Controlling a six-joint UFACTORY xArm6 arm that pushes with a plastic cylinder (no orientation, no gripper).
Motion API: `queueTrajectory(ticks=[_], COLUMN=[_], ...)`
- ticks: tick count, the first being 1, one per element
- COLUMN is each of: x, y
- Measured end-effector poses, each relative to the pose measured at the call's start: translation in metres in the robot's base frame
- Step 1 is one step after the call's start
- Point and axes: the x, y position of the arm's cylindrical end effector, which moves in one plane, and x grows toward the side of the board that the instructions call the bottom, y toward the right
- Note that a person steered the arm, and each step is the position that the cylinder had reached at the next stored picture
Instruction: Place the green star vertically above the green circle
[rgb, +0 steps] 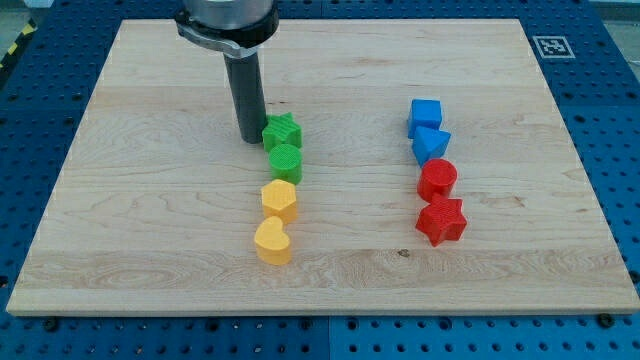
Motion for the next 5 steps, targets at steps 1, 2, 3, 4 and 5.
queueTrajectory(ticks=[1, 2, 3, 4, 5], x=[0.0, 0.0, -0.001, -0.001, -0.004], y=[0.0, 0.0, 0.012, 0.017, 0.016])
